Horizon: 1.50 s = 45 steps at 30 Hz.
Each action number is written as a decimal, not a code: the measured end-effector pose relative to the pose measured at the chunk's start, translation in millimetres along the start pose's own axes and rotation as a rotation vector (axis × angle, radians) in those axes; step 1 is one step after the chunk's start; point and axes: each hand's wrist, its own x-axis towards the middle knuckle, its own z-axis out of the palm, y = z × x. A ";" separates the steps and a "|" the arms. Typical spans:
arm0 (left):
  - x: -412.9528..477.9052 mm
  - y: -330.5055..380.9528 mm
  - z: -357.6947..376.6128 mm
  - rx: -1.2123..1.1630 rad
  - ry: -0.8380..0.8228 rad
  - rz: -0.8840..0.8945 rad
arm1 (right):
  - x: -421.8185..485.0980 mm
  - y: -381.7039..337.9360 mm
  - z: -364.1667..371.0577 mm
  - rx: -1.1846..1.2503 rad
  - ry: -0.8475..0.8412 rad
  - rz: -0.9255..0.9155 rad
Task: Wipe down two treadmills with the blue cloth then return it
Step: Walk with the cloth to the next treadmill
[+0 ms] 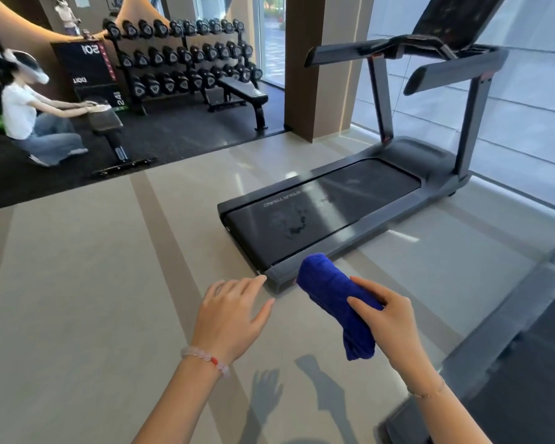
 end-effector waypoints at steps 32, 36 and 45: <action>451.8 -95.0 247.3 -0.106 -0.075 0.089 | 490.4 21.2 33.1 -0.052 0.088 0.160; 486.0 -88.1 265.9 -0.065 -0.079 0.049 | 541.2 26.9 23.4 -0.056 0.063 0.127; 568.0 -36.1 316.0 0.040 -0.065 -0.157 | 686.9 58.2 -17.8 -0.070 -0.202 0.087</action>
